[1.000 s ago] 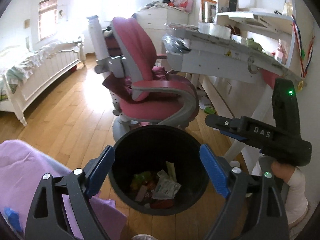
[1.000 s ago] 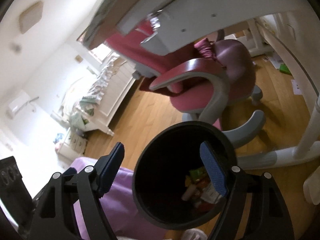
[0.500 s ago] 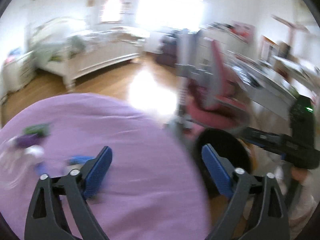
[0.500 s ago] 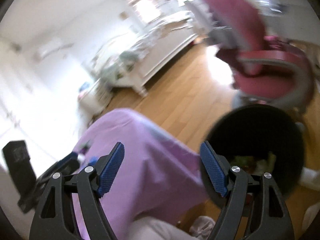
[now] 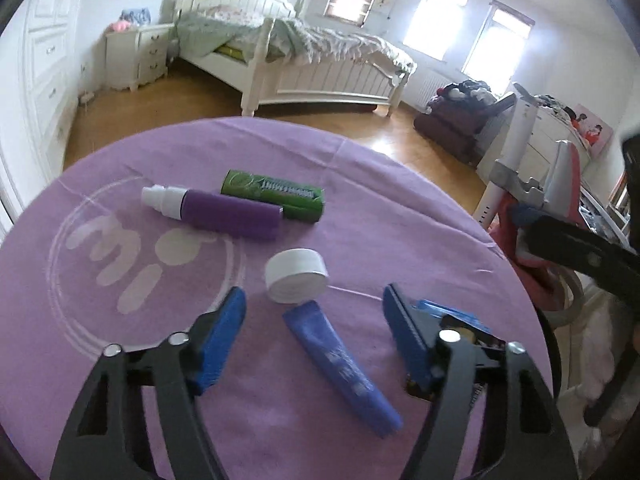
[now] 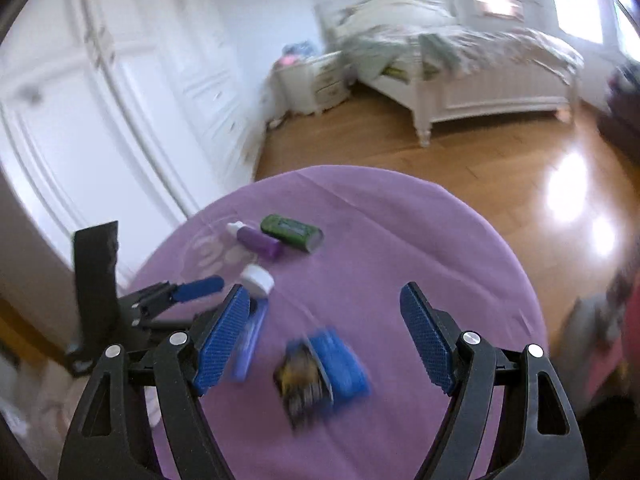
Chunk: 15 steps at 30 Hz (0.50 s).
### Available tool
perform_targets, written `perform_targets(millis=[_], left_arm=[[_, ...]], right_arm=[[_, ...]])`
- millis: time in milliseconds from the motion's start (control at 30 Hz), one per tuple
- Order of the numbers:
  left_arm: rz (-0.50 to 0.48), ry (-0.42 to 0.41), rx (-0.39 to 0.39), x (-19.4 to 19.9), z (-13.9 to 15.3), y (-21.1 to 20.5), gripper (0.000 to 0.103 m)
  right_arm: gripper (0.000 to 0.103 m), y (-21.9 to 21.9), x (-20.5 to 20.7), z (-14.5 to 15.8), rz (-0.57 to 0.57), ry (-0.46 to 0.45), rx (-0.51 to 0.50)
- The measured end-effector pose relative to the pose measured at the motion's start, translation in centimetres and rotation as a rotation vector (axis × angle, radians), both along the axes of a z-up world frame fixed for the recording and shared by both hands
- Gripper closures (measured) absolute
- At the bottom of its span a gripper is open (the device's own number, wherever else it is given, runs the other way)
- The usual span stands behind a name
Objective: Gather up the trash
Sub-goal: 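Grasp the white tape roll with the left tool while the right tool grasps the green gum pack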
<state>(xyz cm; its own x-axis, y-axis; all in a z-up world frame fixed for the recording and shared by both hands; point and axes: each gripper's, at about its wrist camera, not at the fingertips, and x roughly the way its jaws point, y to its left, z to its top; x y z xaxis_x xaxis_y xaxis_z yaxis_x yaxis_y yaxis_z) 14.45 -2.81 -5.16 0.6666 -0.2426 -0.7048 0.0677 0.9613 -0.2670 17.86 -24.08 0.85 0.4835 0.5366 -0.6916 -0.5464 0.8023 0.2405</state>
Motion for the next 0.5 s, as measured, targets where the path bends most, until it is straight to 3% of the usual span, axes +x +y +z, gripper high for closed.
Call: perform_targets(millis=[33, 100, 167, 400, 500], left_arm=[[0.007, 0.012, -0.006, 0.4, -0.3, 0.1, 0.037], [0.013, 0.026, -0.031, 0.6, -0.6, 1.3, 0.055], [0.016, 0.036, -0.053, 0.8, -1.0, 1.7, 0.064], [0.027, 0.034, -0.139, 1.2, -1.3, 2.9, 0.066], [0.028, 0.034, -0.151, 1.0, -1.4, 3.2, 0.066]], right_arm=[[0.029, 1.1, 0.8, -0.2, 0.025, -0.003, -0.022], [0.033, 4.3, 3.1, -1.2, 0.106, -0.011, -0.101], [0.036, 6.3, 4.2, -2.4, 0.159, -0.033, -0.16], [0.039, 11.3, 7.3, -5.4, 0.349, -0.103, -0.325], [0.039, 13.8, 7.6, -6.8, 0.452, -0.154, -0.442]])
